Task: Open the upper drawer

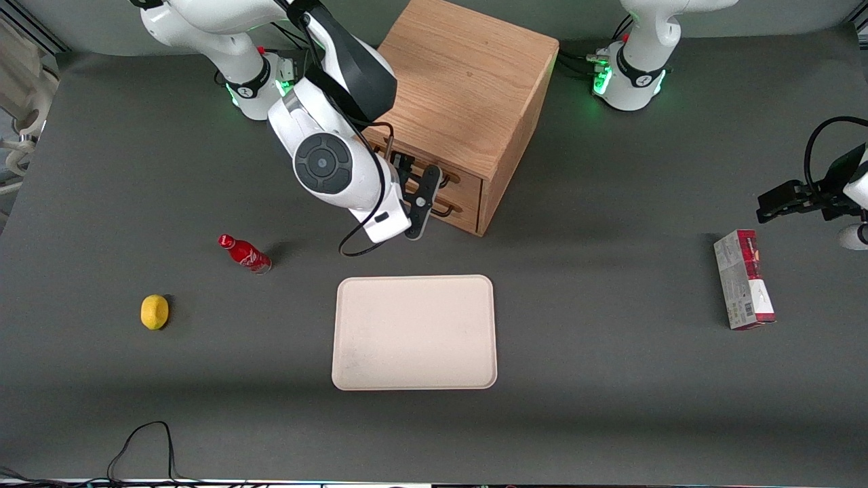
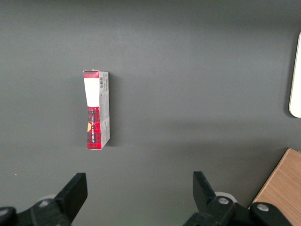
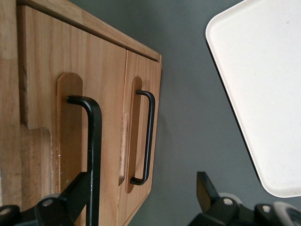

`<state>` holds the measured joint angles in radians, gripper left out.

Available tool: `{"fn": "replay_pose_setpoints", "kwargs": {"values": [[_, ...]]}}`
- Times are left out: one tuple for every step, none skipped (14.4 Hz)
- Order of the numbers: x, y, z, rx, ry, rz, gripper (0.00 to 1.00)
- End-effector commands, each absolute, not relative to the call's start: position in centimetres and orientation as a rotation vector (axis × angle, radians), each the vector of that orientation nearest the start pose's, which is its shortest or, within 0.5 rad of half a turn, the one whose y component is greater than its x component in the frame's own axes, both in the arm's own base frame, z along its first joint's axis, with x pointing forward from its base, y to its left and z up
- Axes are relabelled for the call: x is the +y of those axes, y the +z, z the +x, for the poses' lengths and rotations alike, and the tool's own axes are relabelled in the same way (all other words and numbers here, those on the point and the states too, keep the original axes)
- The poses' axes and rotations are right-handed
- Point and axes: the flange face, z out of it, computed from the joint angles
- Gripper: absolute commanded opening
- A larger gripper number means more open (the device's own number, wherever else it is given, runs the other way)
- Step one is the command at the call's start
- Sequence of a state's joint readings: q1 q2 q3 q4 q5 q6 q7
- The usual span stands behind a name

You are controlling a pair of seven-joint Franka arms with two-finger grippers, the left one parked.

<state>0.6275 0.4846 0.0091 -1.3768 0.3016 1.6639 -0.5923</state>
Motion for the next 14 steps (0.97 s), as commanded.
{"fn": "replay_pose_setpoints", "kwargs": {"values": [[42.6,42.1,52.5,-1.568,0.315,-2.323,1.0],[42.5,41.9,52.4,-1.564,0.325,-2.323,1.0],[42.4,41.4,52.3,-1.558,0.341,-2.325,1.0],[42.3,41.2,52.3,-1.548,0.349,-2.332,1.0],[42.3,41.1,52.2,-1.546,0.358,-2.332,1.0],[42.3,41.1,52.1,-1.548,0.369,-2.328,1.0],[42.3,41.1,52.1,-1.548,0.371,-2.327,1.0],[42.3,41.1,52.0,-1.546,0.373,-2.328,1.0],[42.3,41.1,52.0,-1.546,0.373,-2.328,1.0],[42.3,41.2,52.0,-1.545,0.372,-2.329,1.0],[42.3,41.0,52.0,-1.546,0.375,-2.328,1.0],[42.4,41.0,52.0,-1.546,0.376,-2.328,1.0],[42.3,40.8,51.9,-1.544,0.385,-2.328,1.0],[42.3,40.8,51.8,-1.541,0.384,-2.326,1.0]]}}
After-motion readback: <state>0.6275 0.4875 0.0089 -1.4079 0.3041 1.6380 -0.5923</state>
